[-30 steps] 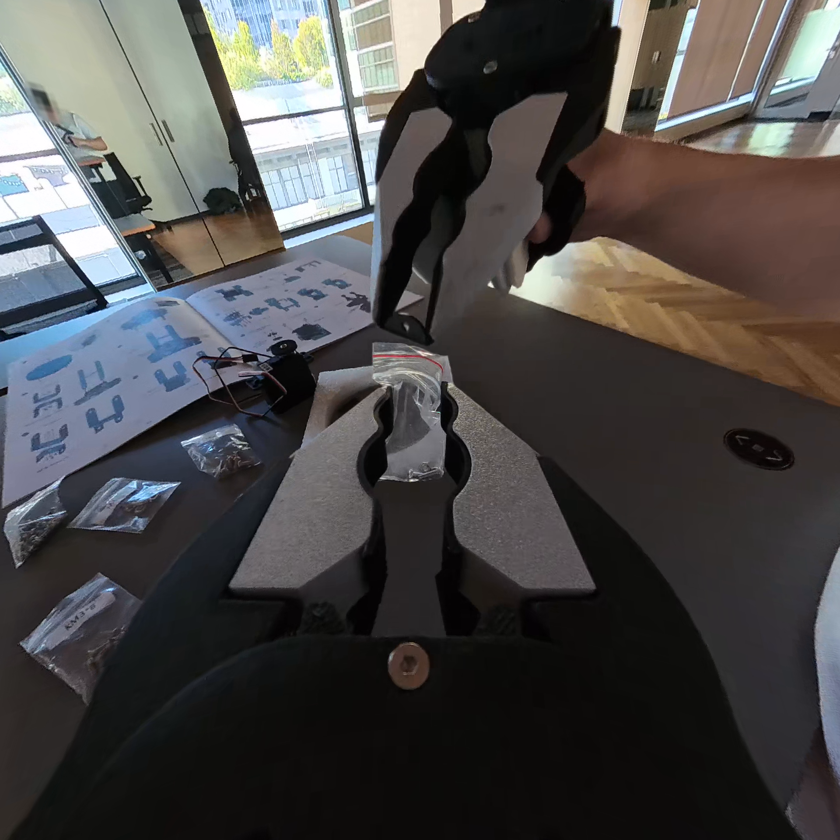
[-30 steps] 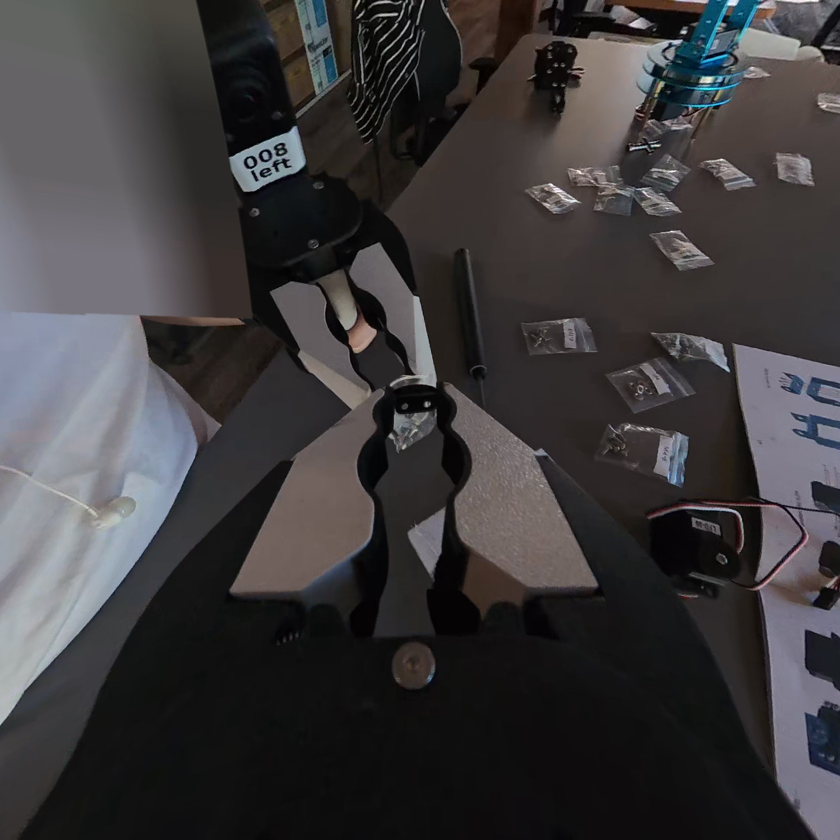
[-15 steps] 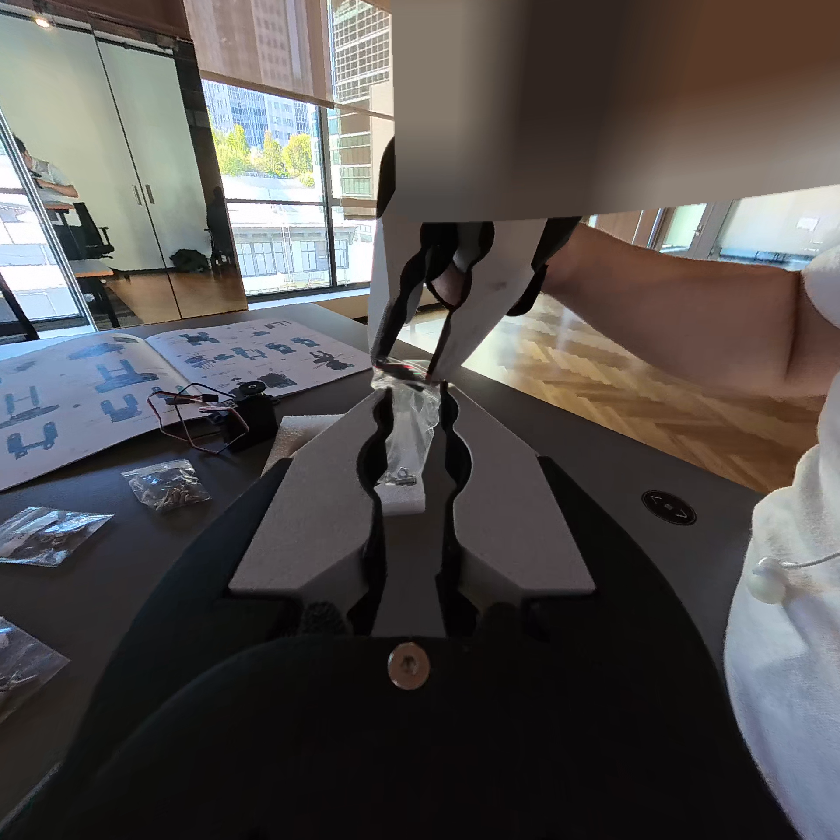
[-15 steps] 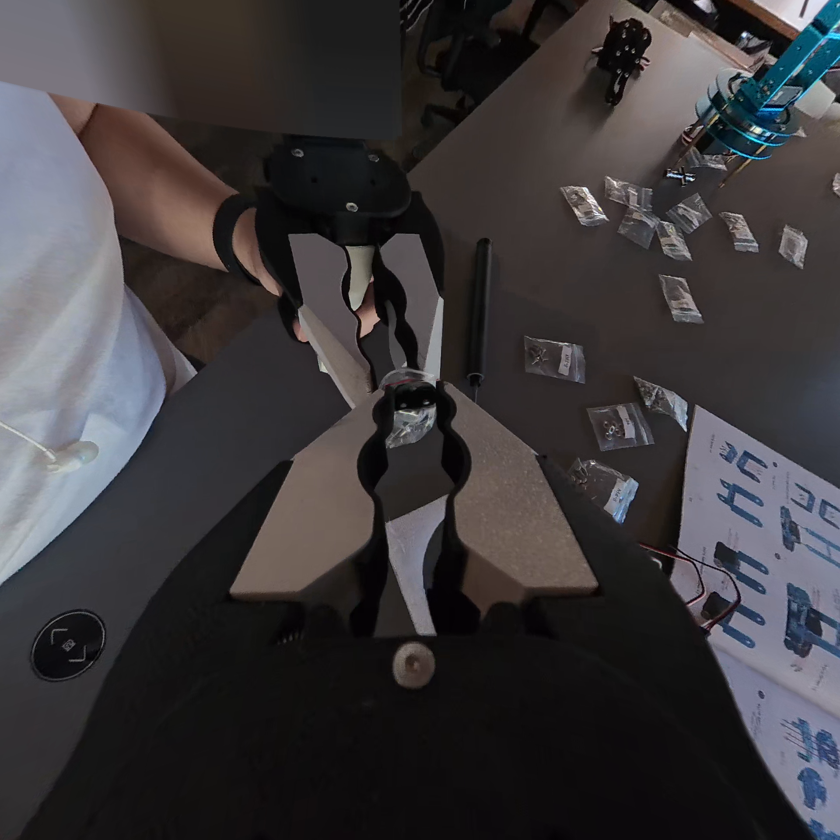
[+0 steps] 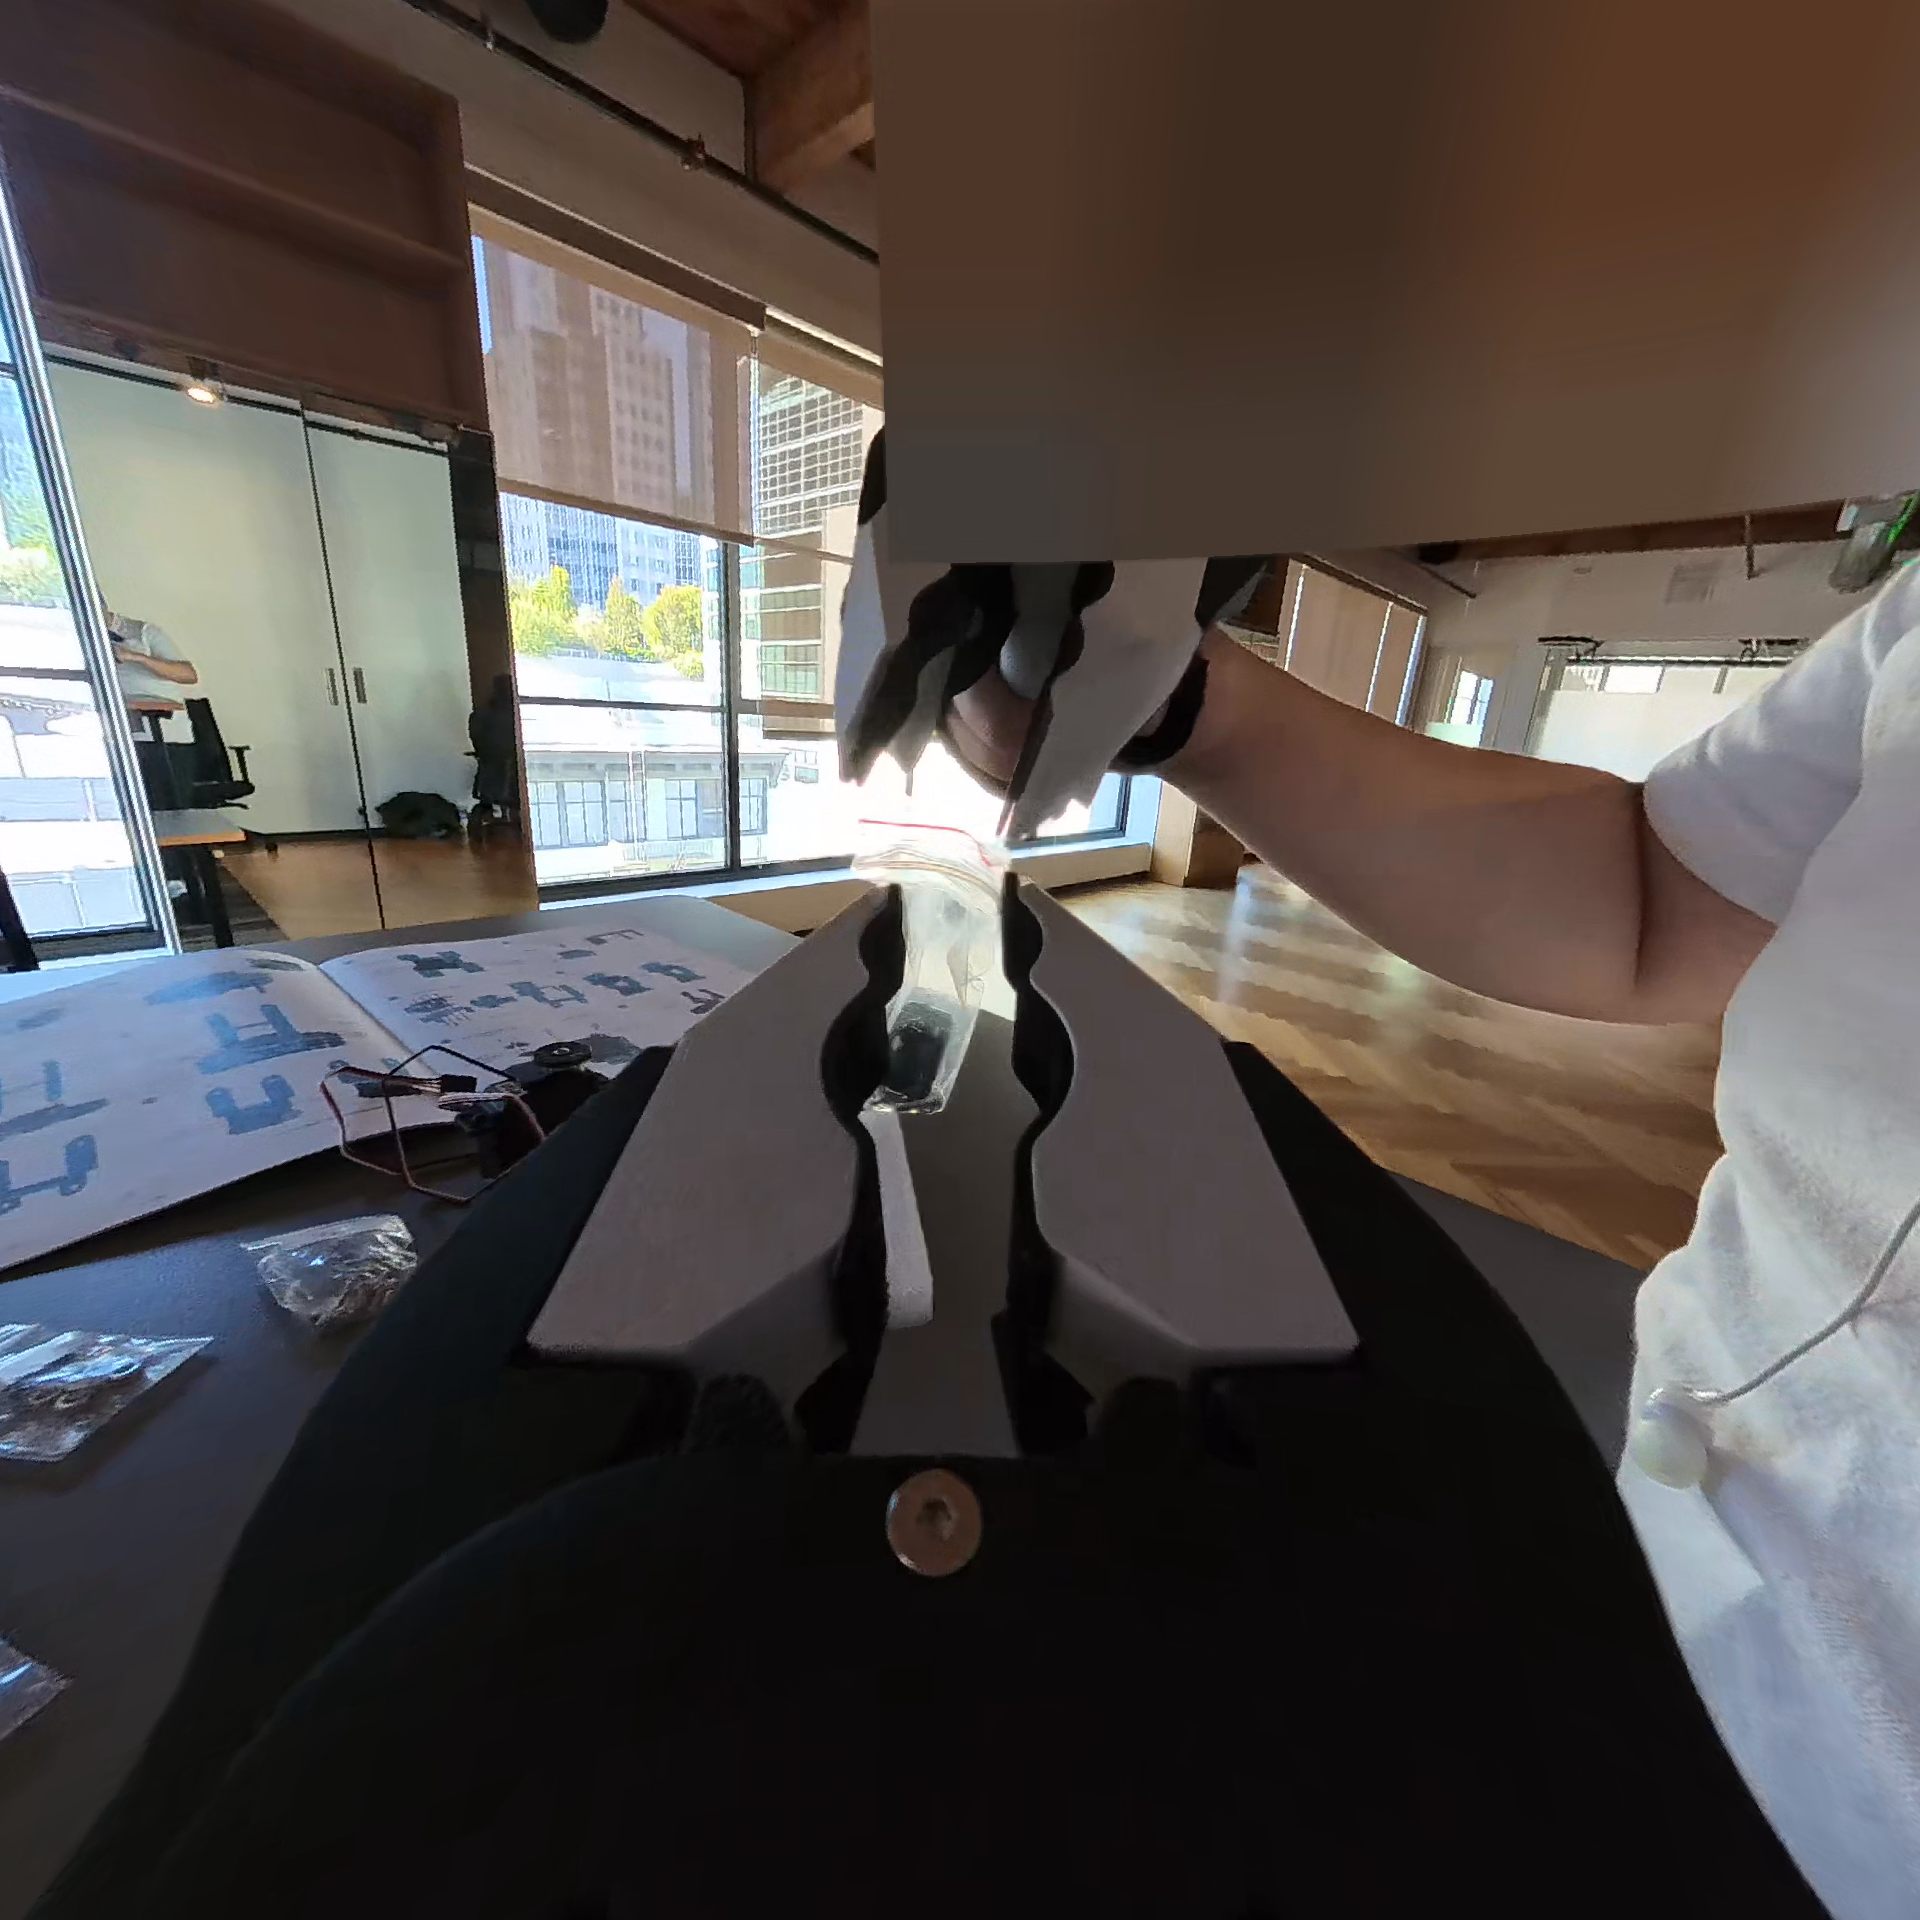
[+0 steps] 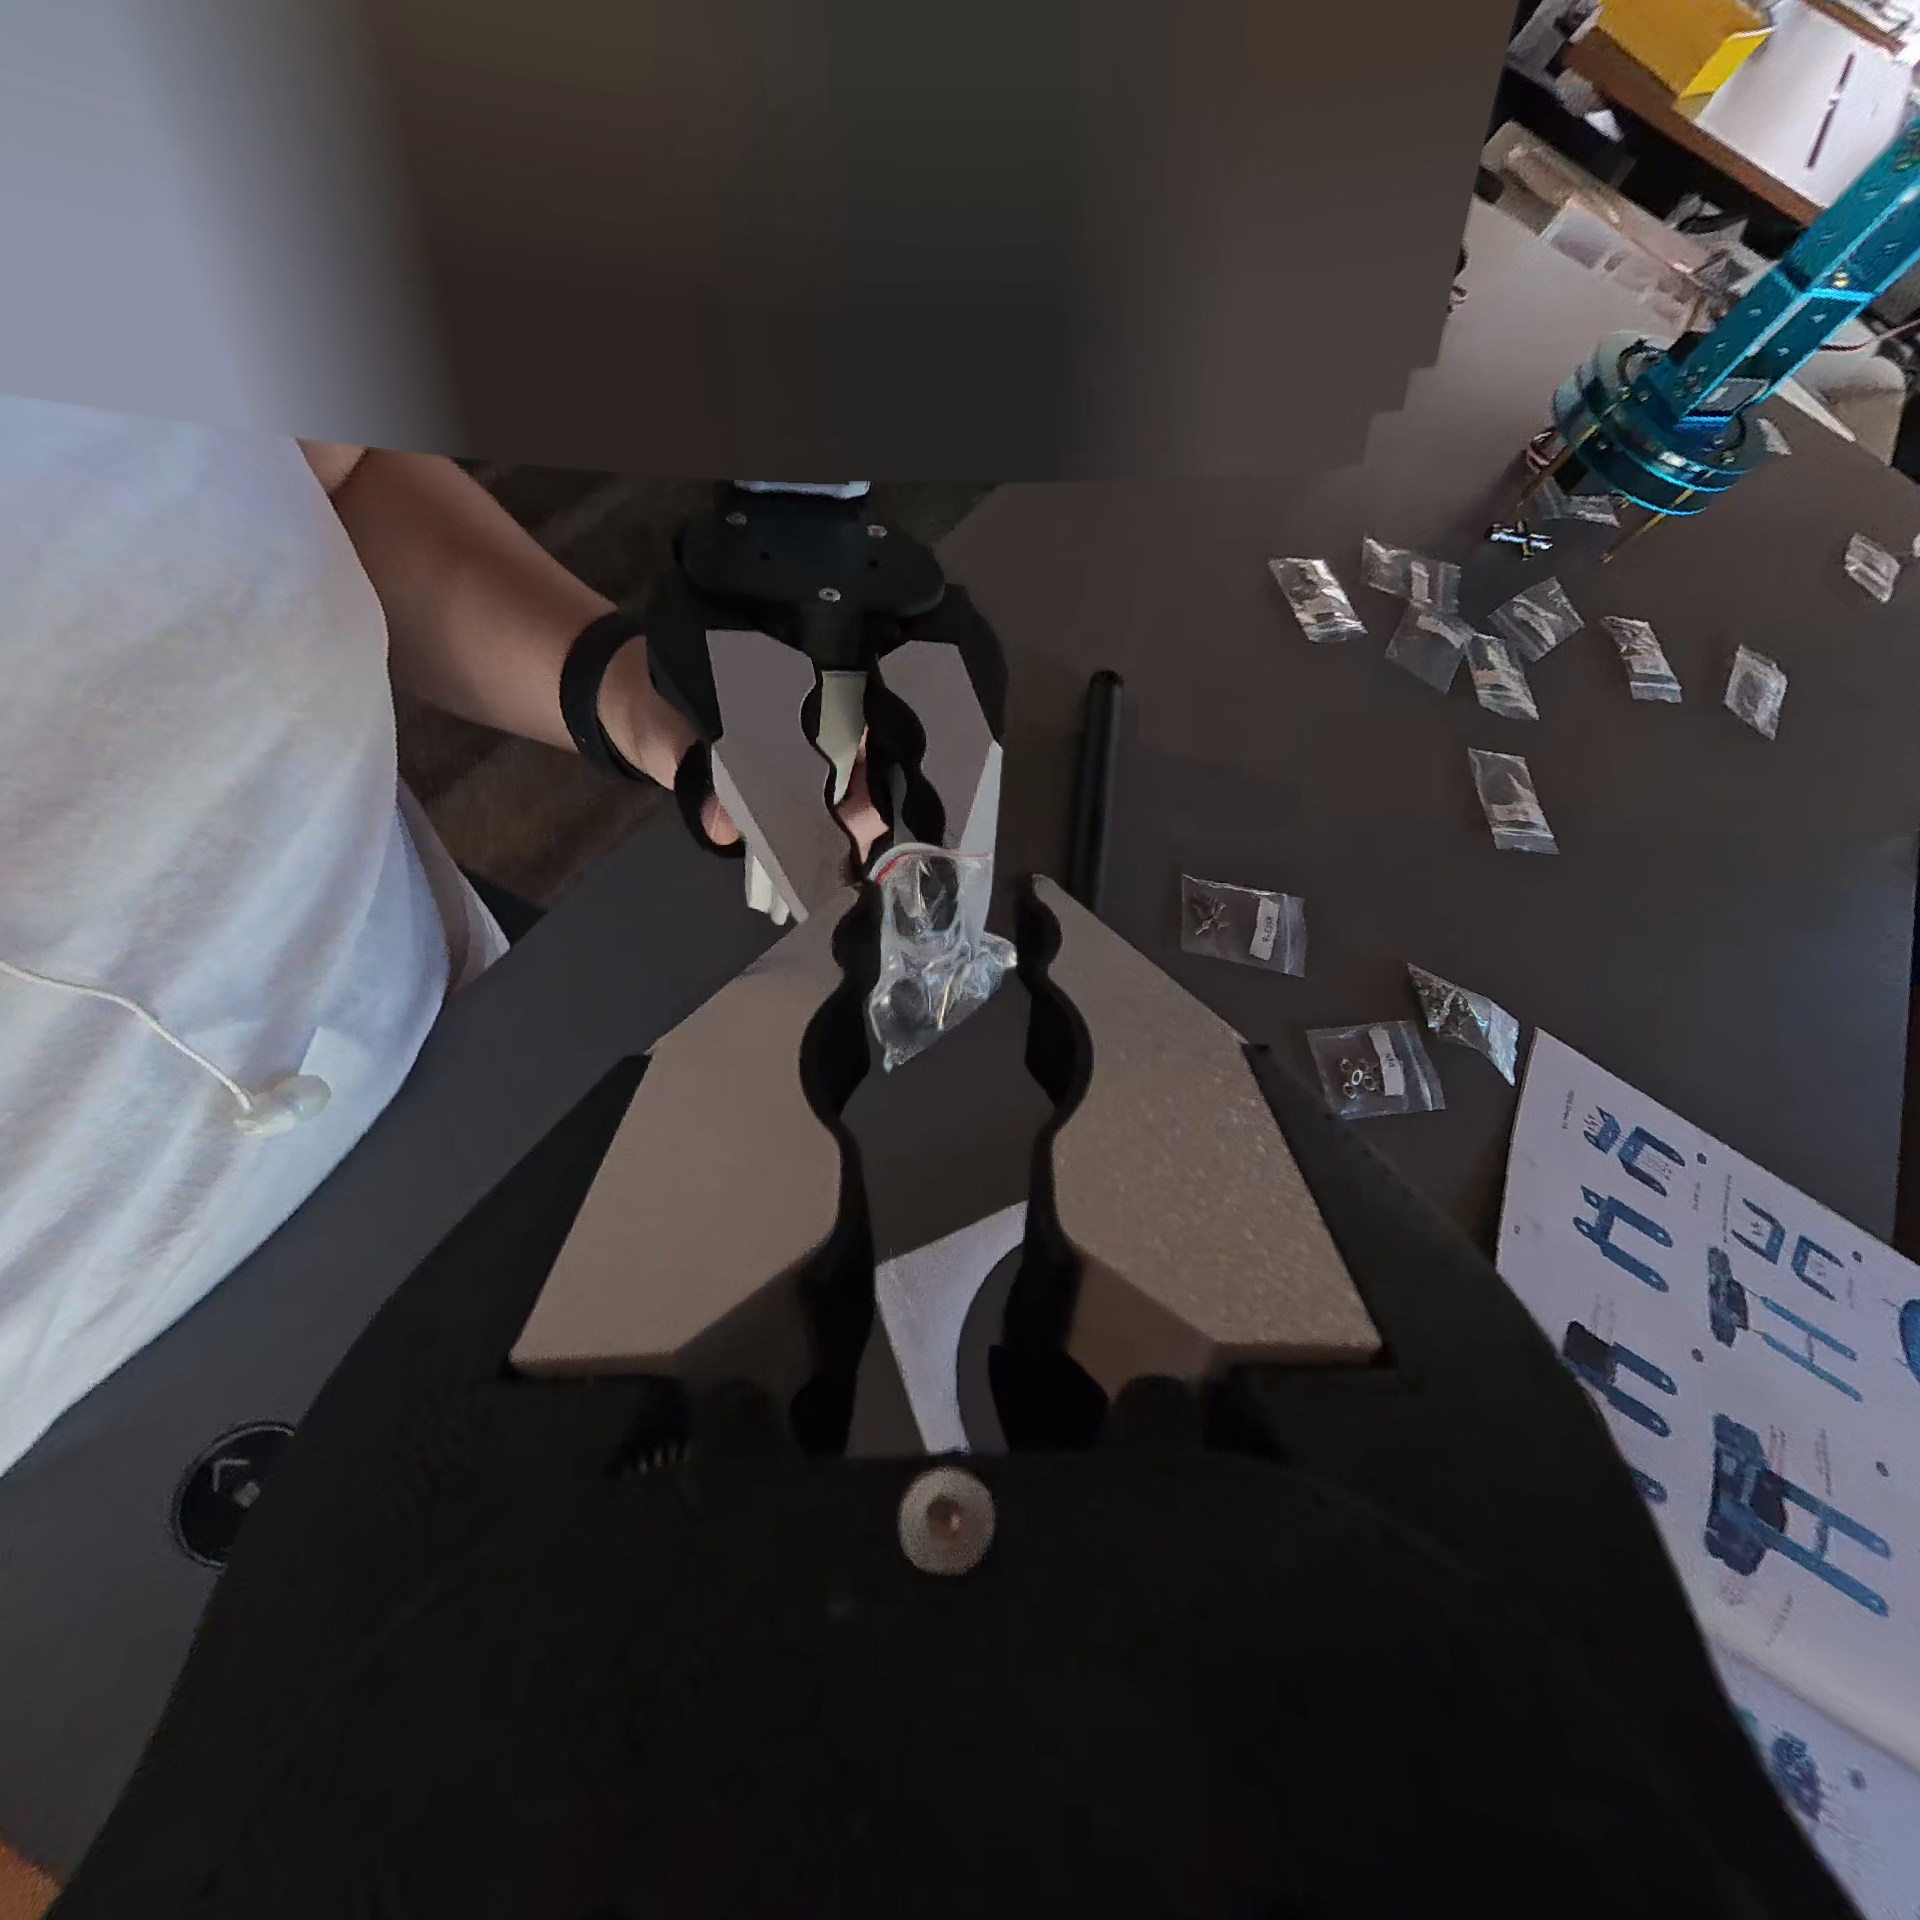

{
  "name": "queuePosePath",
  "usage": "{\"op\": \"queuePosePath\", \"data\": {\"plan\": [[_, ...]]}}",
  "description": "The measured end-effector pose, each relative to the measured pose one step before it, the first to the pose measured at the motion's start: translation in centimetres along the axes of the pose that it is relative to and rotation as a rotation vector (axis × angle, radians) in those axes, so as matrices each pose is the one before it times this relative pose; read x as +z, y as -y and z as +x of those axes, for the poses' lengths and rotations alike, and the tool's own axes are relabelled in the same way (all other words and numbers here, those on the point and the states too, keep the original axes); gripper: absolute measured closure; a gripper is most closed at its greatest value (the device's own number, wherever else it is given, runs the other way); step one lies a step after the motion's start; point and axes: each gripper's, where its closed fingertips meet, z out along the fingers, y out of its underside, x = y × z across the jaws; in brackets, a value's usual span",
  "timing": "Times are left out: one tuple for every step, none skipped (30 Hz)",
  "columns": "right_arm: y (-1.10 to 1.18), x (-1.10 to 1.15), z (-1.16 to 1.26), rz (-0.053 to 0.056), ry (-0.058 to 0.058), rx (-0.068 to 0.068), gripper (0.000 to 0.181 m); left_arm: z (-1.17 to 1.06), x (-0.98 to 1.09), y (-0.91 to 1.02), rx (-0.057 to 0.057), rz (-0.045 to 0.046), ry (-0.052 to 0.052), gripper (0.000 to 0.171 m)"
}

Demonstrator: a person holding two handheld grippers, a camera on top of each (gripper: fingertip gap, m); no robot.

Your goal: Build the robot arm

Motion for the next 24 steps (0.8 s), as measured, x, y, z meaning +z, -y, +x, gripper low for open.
{"op": "queuePosePath", "data": {"plan": [[0.034,-0.490,0.340,0.0180,-0.0091,0.0240,0.154,-0.266,-0.210,0.037,0.0051,-0.00377,0.0116,0.156],[-0.236,-0.564,0.639,0.0159,-0.0182,0.0301,0.155,-0.299,-0.301,0.052,0.0060,-0.00443,0.0127,0.156],[-0.876,-0.519,0.972,-0.0017,-0.0239,0.0398,0.156,-0.330,-0.348,0.035,0.0027,-0.00506,0.0126,0.156],[-1.845,-0.354,1.450,-0.0373,-0.0386,0.0468,0.156,-0.337,-0.379,0.043,-0.0016,-0.00577,0.0122,0.156],[-2.643,-0.070,1.843,-0.0688,-0.0558,0.0507,0.156,-0.330,-0.388,0.023,-0.0031,-0.00592,0.0106,0.156],[-3.148,0.342,1.886,-0.0920,-0.0590,0.0440,0.157,-0.304,-0.382,0.013,-0.0028,-0.00632,0.0092,0.156],[-2.954,0.767,1.296,-0.0866,-0.0337,0.0399,0.156,-0.267,-0.343,-0.008,-0.0021,-0.00678,0.0083,0.156],[-2.105,1.026,0.535,-0.0493,-0.0023,0.0370,0.156,-0.228,-0.286,-0.034,-0.0011,-0.00799,0.0069,0.156],[-1.231,1.061,0.052,-0.0128,0.0113,0.0282,0.156,-0.190,-0.228,-0.087,-0.0002,-0.01026,0.0053,0.155],[-0.691,0.909,0.113,0.0015,-0.0017,0.0259,0.156,-0.167,-0.174,-0.074,0.0025,-0.00963,0.0062,0.155],[-0.503,0.739,0.342,-0.0038,-0.0188,0.0156,0.158,-0.113,-0.124,-0.050,0.0044,-0.00765,0.0051,0.156],[-0.258,0.611,0.414,-0.0007,-0.0231,0.0071,0.158,-0.064,-0.063,-0.034,0.0033,-0.00639,0.0025,0.156],[-0.115,0.520,0.345,0.0020,-0.0142,0.0071,0.158,-0.015,-0.008,-0.034,0.0015,-0.00634,-0.0003,0.156],[-0.110,0.466,0.120,-0.0036,0.0030,0.0091,0.160,0.011,0.045,-0.048,0.0006,-0.00598,-0.0021,0.156],[-0.171,0.443,0.017,-0.0104,0.0115,0.0089,0.161,0.028,0.061,-0.023,0.0015,-0.00409,-0.0022,0.156],[-0.258,0.395,0.070,-0.0185,0.0070,0.0079,0.161,0.037,0.079,-0.017,0.0032,-0.00335,-0.0019,0.156],[-0.326,0.332,0.147,-0.0248,-0.0031,-0.0014,0.161,0.045,0.085,-0.040,0.0042,-0.00476,-0.0019,0.156],[-0.313,0.257,0.255,-0.0244,-0.0134,-0.0099,0.161,0.049,0.084,-0.062,0.0048,-0.00558,-0.0017,0.156],[-0.261,0.221,0.281,-0.0189,-0.0158,-0.0101,0.160,0.046,0.093,-0.070,0.0045,-0.00536,-0.0012,0.156],[-0.176,0.187,0.141,-0.0118,-0.0036,-0.0013,0.158,0.063,0.090,-0.062,0.0035,-0.00425,-0.0022,0.156],[0.217,0.050,0.018,0.0125,0.0105,0.0171,0.159,0.063,0.090,-0.071,0.0014,-0.00369,-0.0035,0.156],[-0.064,0.072,-0.039,-0.0051,0.0175,0.0197,0.161,0.078,0.104,-0.075,-0.0004,-0.00388,-0.0048,0.156],[0.020,0.039,-0.269,0.0026,0.0304,0.0183,0.168,0.074,0.097,-0.108,-0.0006,-0.00486,-0.0052,0.156],[0.020,0.040,-0.140,0.0037,0.0210,0.0202,0.168,0.018,0.104,-0.118,0.0005,-0.00623,-0.0030,0.156]]}}
